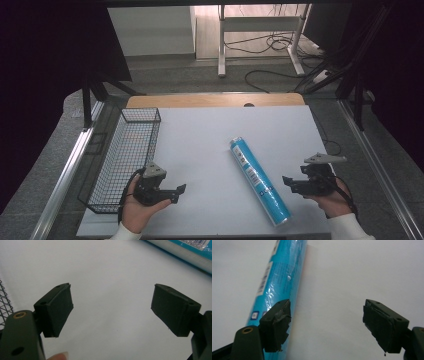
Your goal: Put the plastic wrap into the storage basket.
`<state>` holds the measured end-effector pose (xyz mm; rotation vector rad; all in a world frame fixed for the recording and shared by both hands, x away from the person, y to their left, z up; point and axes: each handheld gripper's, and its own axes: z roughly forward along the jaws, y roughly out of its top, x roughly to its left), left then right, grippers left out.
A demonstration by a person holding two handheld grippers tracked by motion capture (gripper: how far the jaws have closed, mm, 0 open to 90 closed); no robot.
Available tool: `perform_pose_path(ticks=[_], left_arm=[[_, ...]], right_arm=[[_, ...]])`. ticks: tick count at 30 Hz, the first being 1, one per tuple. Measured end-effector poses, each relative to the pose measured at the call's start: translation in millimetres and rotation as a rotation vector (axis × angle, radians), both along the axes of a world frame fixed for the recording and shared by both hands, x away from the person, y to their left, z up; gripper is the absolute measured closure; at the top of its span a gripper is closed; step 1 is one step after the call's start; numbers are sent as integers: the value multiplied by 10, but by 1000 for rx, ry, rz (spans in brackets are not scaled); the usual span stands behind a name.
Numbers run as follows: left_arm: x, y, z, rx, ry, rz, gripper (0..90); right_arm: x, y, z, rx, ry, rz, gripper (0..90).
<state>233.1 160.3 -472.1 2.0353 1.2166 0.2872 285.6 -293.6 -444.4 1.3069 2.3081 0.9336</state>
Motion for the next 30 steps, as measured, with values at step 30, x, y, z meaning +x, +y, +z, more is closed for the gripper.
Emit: perform_pose_path(ticks=[30], left_arm=[[-1,8,-21,-10,-5,-4,175]], right_arm=[[396,973,-61,-149,212,90,240]])
